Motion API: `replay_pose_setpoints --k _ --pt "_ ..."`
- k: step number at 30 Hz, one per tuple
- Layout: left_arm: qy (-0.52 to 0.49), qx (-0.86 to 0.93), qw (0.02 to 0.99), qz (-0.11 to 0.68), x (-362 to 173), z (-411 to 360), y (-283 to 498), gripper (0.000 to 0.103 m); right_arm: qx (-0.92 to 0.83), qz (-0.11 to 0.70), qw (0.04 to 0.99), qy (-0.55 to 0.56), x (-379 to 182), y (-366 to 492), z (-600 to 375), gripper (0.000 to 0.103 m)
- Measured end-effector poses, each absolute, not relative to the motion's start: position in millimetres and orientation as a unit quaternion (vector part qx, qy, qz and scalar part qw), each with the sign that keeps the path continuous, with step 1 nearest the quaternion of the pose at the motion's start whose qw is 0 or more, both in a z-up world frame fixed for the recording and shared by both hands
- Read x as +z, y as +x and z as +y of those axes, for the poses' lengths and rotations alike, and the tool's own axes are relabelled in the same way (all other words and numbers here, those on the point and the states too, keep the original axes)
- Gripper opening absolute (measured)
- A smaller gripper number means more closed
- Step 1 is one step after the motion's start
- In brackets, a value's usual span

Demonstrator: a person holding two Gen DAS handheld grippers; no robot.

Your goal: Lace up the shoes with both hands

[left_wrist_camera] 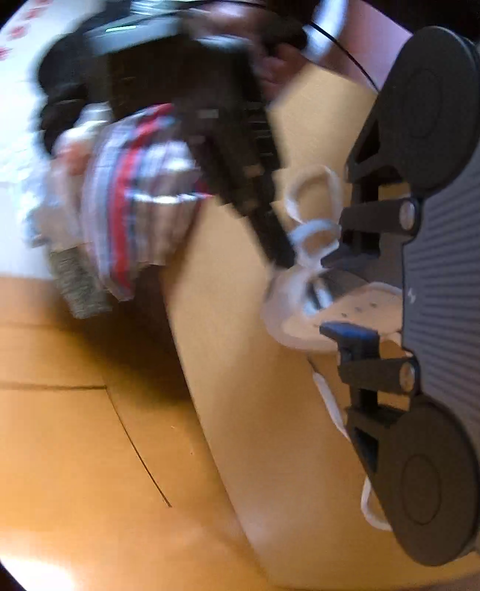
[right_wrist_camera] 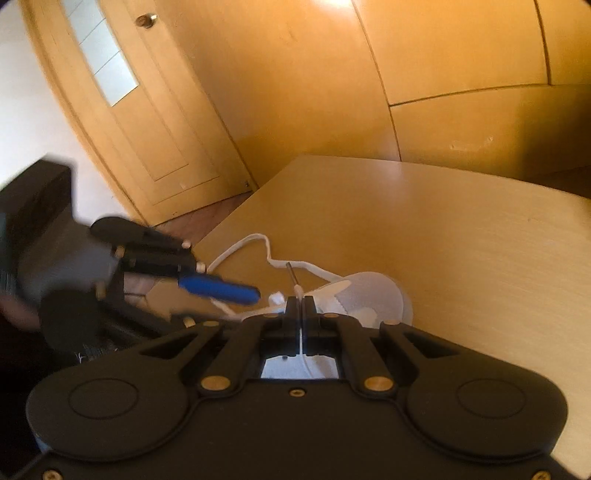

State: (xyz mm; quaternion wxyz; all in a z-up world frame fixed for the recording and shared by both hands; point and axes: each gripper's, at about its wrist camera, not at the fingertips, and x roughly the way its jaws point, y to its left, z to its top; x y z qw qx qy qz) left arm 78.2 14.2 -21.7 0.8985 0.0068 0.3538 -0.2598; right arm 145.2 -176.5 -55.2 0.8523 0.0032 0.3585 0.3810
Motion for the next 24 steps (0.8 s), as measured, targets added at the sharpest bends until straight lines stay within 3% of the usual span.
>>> replay_pose_setpoints --k 8,11,14,15,16,24 --pt "-0.187 -0.284 0.883 0.323 -22 39 86 0.033 0.397 0.308 0.864 0.03 -42 125 -193 0.001" --pt "-0.196 -0.283 0.881 0.325 -23 38 85 0.031 0.4 0.309 0.862 0.027 -44 122 -187 0.001" --pt "-0.2 -0.281 0.878 0.331 -27 34 90 0.02 0.404 0.305 0.862 0.025 -41 120 -187 0.001" --pt "-0.2 -0.285 0.877 0.333 -28 32 91 0.008 0.403 0.304 0.863 0.027 -39 119 -188 0.001" --pt "-0.199 -0.288 0.875 0.335 -28 30 92 0.005 0.402 0.303 0.864 0.027 -38 118 -189 0.001" --pt "-0.202 -0.296 0.874 0.328 -27 34 94 0.002 0.399 0.311 0.863 -0.004 -38 119 -177 0.002"
